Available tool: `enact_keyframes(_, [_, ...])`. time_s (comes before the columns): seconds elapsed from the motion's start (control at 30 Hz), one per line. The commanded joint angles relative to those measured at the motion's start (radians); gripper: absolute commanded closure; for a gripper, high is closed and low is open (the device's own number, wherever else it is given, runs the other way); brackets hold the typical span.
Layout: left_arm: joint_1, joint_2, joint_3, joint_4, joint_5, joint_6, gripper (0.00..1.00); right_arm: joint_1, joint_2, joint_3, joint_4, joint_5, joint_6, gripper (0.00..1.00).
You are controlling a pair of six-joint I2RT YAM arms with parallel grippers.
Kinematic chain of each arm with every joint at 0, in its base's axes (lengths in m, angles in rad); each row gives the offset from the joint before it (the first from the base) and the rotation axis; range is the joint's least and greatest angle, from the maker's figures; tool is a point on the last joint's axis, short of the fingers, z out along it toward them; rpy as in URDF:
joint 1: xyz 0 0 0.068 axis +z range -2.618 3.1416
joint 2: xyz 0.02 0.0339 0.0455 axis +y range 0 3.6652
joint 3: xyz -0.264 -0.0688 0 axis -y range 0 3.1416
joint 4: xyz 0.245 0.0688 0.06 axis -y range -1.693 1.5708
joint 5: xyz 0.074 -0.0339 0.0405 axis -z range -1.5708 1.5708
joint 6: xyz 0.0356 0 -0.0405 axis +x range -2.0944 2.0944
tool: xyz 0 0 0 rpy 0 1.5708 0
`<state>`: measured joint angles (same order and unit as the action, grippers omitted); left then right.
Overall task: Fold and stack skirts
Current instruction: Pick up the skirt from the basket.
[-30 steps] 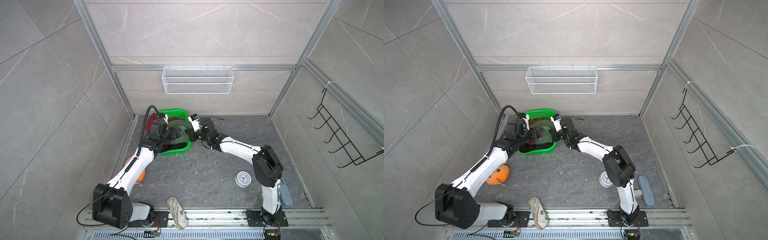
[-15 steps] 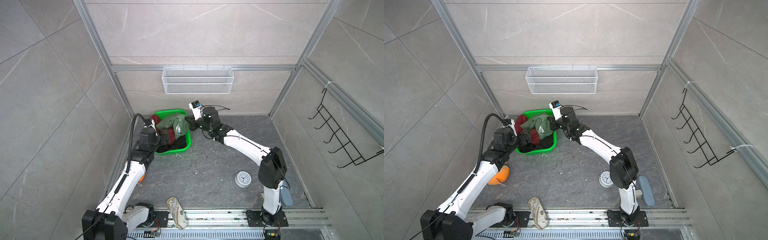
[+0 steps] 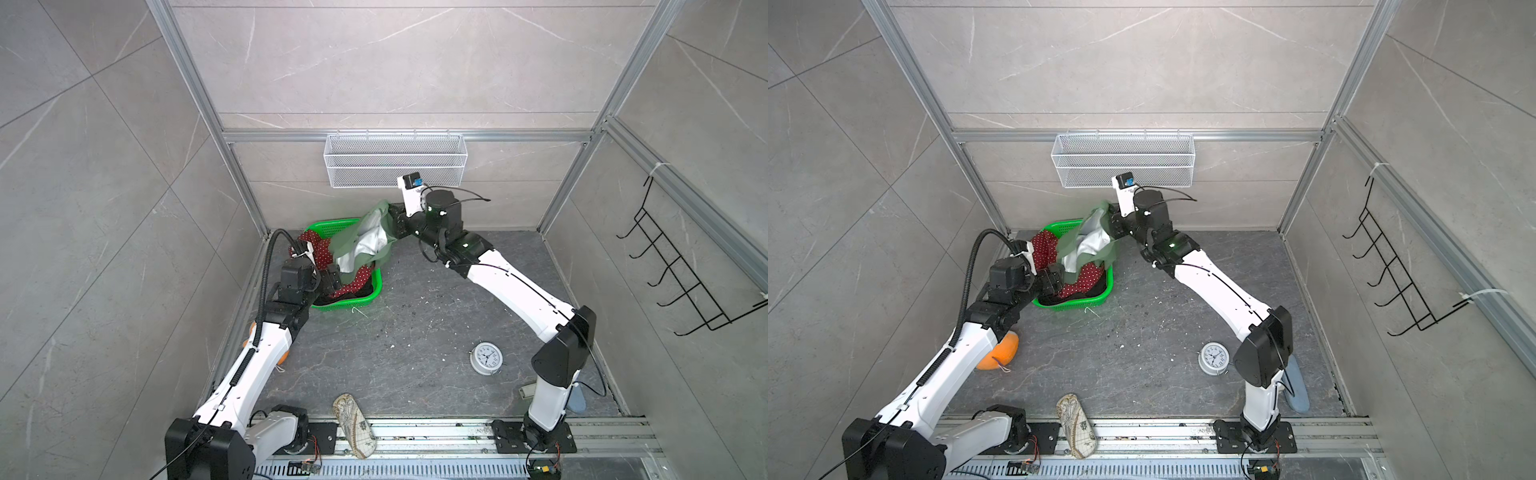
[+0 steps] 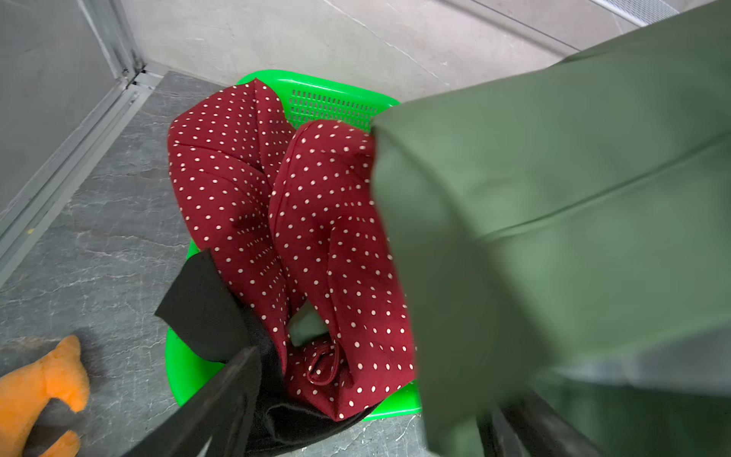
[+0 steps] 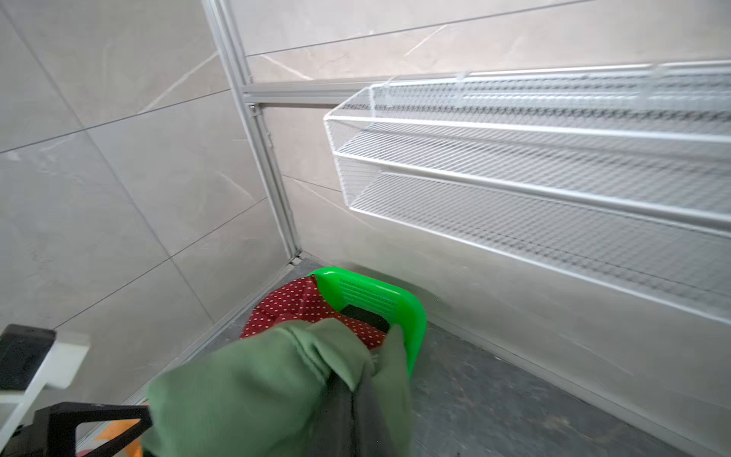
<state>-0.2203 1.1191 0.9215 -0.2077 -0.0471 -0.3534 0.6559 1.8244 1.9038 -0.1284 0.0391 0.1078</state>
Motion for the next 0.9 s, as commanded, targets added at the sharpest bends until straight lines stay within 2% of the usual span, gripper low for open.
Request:
enact_keyframes(0.0, [-0.013, 0.008, 0.004, 0.051, 0.061, 0.036, 0.15, -0.055, -0.13, -0.007, 0.015, 0.124, 0.002, 1.0])
enact_keyframes(0.3, [-0.097, 0.115, 0.075, 0.068, 0.068, 0.062, 0.15, -0.196, -0.299, -0.13, 0.014, 0.159, 0.04, 1.0])
enact_keyframes(0.5, [-0.175, 0.221, 0.157, 0.075, 0.075, 0.083, 0.15, -0.235, -0.343, -0.211, 0.007, 0.176, 0.03, 1.0])
enact_keyframes(0.67, [-0.24, 0.347, 0.258, 0.077, 0.076, 0.078, 0.15, -0.266, -0.374, -0.325, -0.022, 0.337, 0.059, 1.0])
enact_keyframes(0.87, [-0.297, 0.492, 0.375, 0.073, 0.085, 0.076, 0.15, -0.363, -0.46, -0.439, -0.018, 0.393, 0.07, 1.0])
